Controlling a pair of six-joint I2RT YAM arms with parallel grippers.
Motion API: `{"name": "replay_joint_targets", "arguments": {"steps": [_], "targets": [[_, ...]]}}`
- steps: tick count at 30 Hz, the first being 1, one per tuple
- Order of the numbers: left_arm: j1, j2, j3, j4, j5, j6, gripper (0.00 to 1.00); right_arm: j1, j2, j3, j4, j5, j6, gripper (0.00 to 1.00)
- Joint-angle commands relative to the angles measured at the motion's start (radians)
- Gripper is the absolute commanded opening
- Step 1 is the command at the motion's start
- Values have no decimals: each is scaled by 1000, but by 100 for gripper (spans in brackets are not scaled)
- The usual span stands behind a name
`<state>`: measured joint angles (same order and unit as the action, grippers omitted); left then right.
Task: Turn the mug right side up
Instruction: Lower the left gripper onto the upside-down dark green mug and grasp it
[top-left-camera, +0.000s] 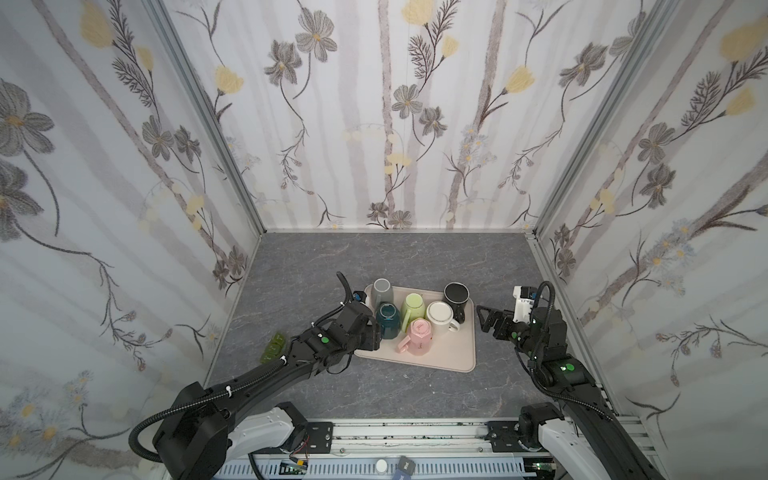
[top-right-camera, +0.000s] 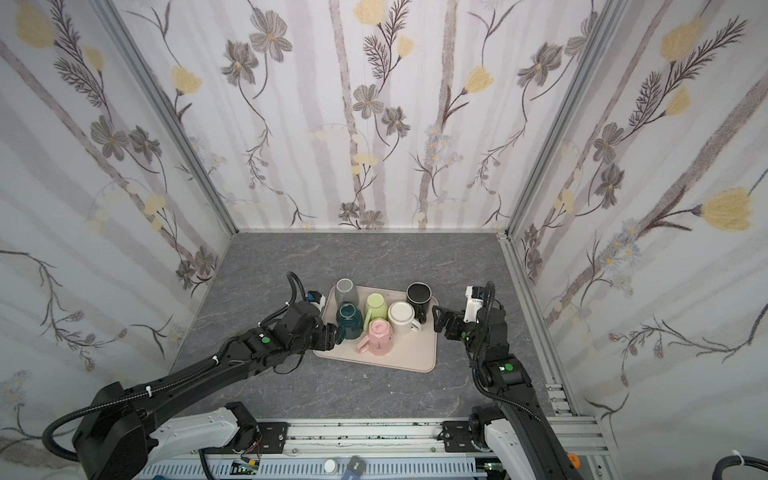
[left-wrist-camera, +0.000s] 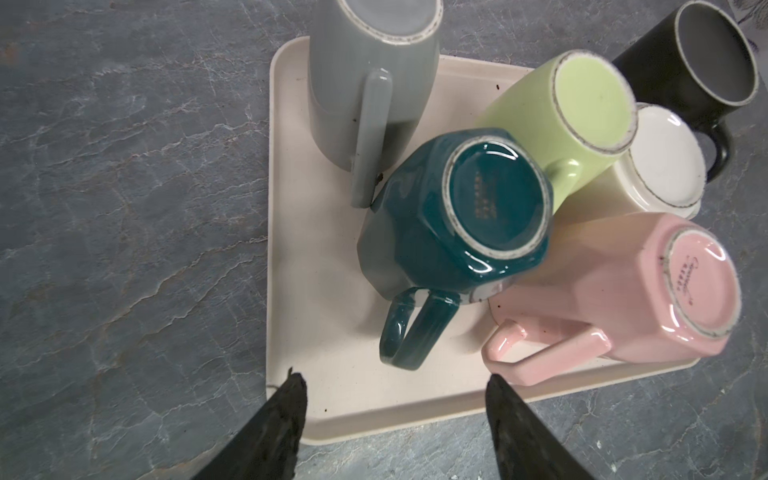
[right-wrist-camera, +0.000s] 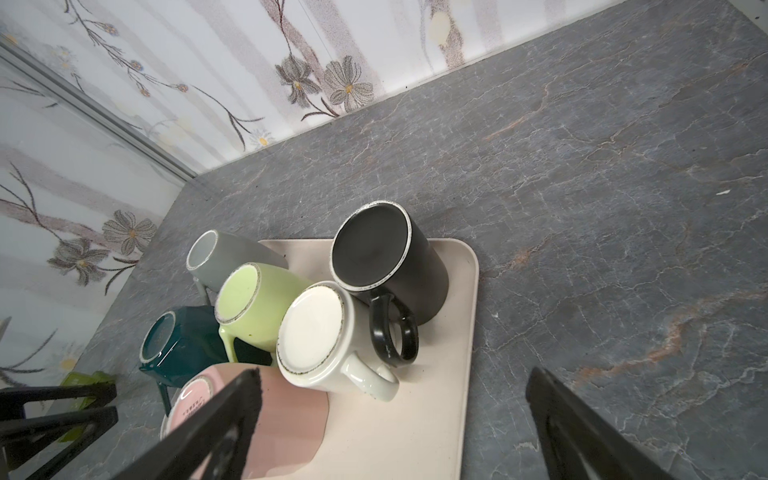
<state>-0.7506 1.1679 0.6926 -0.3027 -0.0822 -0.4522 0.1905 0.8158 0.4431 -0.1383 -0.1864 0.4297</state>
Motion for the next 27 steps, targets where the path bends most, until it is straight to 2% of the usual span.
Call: {"name": "replay_joint_targets", "arguments": {"steps": [1, 11, 17, 22, 27], "targets": [[-3, 30, 10, 34, 7, 15, 66, 4, -26, -14, 1, -33, 12, 100], [-7, 144, 18, 108, -2, -2, 54, 6, -149, -85, 16, -90, 33, 100], [-9, 238, 57, 113, -21, 8, 41, 6, -158, -93, 1, -86, 35, 100], [-10, 327, 105, 102, -11, 16, 35, 6, -158, -98, -2, -84, 40, 100], [-12, 378, 141, 86, -19, 16, 21, 6, -158, -106, -7, -77, 45, 100]]}}
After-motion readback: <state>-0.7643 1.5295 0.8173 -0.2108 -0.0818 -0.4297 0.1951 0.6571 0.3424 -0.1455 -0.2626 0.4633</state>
